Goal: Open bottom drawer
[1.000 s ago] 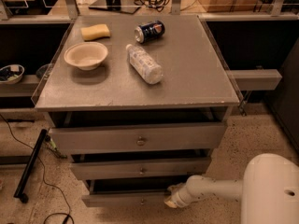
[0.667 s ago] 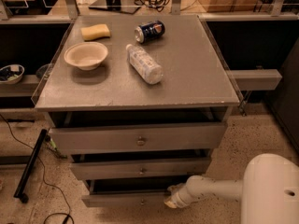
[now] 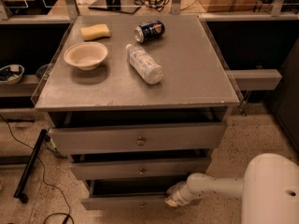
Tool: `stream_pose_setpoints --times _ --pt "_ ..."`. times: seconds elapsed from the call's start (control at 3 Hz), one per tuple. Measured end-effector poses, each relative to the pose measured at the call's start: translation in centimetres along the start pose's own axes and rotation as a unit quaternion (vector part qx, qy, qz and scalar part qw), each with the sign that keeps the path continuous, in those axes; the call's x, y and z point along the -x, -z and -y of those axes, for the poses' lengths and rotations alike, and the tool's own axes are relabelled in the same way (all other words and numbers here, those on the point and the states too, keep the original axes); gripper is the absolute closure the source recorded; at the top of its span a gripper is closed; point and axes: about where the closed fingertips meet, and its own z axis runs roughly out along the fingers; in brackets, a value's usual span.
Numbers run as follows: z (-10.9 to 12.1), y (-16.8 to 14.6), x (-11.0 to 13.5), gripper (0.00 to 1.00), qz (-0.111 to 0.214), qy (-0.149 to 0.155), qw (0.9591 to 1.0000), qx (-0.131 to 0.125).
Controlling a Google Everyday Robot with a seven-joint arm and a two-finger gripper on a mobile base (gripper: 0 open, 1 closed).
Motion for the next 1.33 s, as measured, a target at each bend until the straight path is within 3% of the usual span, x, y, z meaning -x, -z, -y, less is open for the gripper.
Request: stream_pose_setpoints --times 1.33 --pt "0.82 0.52 0.11 1.00 0.007 -0.003 1.0000 0.003"
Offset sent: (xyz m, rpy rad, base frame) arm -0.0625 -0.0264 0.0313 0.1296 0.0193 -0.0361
